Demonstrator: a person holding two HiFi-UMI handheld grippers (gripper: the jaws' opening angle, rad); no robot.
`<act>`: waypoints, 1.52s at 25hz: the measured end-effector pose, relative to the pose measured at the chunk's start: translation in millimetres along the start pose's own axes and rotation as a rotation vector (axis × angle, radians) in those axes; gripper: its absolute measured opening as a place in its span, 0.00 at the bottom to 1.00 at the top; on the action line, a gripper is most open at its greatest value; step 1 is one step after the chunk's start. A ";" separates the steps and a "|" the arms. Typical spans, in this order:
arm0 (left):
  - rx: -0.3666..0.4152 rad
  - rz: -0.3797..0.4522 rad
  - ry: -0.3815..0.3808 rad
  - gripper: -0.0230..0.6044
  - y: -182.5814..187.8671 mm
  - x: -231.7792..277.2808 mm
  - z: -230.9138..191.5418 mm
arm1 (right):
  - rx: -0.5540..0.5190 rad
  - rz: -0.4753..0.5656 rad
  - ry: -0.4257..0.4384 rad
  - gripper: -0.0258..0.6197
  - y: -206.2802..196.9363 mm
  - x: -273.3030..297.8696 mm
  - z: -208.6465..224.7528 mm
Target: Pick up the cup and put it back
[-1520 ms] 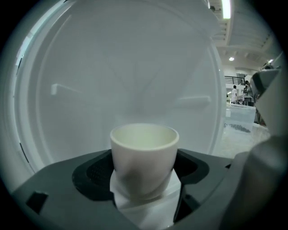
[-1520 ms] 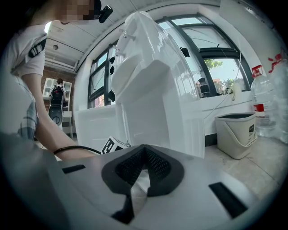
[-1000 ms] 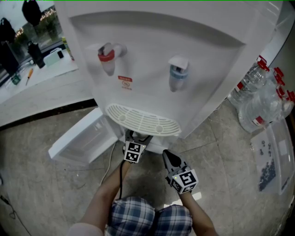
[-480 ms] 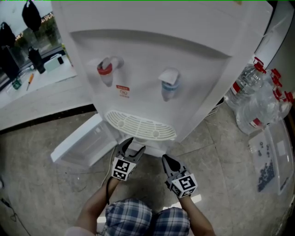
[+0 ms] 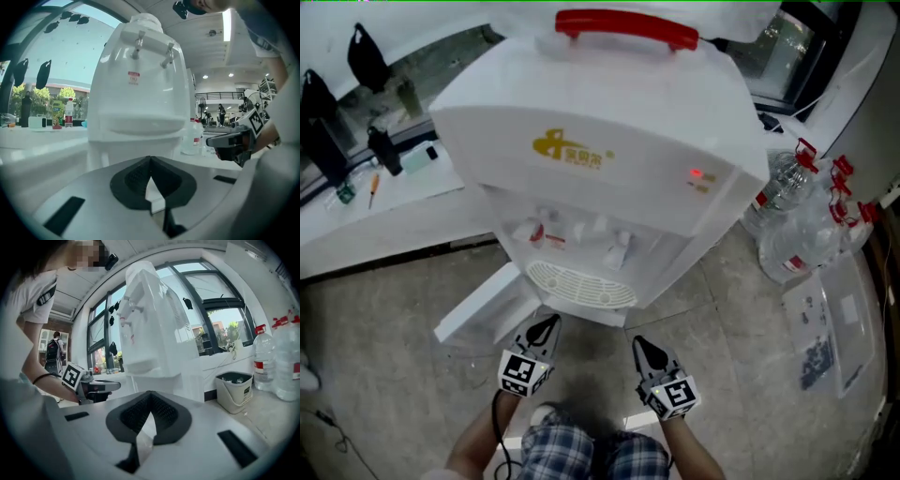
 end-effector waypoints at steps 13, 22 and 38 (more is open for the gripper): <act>0.006 0.013 0.010 0.08 323.3 -116.0 75.1 | 0.044 -0.035 -0.195 0.06 310.1 -114.3 16.2; 0.047 0.041 0.038 0.08 539.5 -182.9 126.6 | 0.034 0.081 -0.214 0.06 546.3 -175.0 25.9; 0.041 0.206 0.008 0.08 667.6 -210.0 166.1 | -0.053 0.228 -0.292 0.06 681.3 -237.0 12.7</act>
Point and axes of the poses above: the fingertips, and each gripper's own axes: x forward along the fingers, z to its right, y out of its top, the point moved 1 cm from there along -x, backward along the fingers, and after that the axes turned 8 degrees about -x, right-handed, at the moved point
